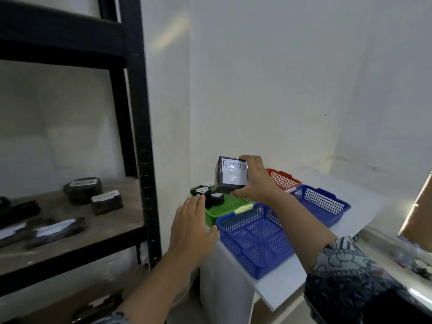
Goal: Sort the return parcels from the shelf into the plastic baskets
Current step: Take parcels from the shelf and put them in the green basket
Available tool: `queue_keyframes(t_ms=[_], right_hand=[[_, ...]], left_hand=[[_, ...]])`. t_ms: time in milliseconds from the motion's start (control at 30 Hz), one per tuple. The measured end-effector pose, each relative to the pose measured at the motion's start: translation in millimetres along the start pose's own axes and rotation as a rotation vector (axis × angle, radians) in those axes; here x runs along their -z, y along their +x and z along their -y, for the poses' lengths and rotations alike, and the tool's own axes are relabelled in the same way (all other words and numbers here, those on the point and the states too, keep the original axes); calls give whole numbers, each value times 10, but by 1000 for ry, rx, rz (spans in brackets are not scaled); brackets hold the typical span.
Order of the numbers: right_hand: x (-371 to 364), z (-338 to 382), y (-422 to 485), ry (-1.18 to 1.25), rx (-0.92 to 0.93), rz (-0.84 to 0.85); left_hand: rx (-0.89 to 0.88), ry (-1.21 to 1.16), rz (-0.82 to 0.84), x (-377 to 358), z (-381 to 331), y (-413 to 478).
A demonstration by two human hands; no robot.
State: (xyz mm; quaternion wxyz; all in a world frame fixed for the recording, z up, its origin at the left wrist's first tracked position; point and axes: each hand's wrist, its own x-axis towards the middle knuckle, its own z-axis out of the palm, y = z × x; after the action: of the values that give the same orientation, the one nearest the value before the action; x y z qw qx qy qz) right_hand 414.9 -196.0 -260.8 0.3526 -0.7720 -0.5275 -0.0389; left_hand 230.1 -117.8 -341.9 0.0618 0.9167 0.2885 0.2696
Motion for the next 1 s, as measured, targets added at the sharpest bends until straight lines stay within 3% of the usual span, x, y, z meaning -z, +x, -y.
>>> queue_keyframes(t_ms=[467,700,1000], right_hand=[[-840,-2400,1511,-3,-125,326],[-1481,-3191,2087,20,-202,456],[-2103,-3738,2458,-55,-265,562]], left_hand=[[374,-105,251,-2170,-84,1205],[544,-124,208,-2665,148,1619],[573,-120,195,-3053,428,1837]])
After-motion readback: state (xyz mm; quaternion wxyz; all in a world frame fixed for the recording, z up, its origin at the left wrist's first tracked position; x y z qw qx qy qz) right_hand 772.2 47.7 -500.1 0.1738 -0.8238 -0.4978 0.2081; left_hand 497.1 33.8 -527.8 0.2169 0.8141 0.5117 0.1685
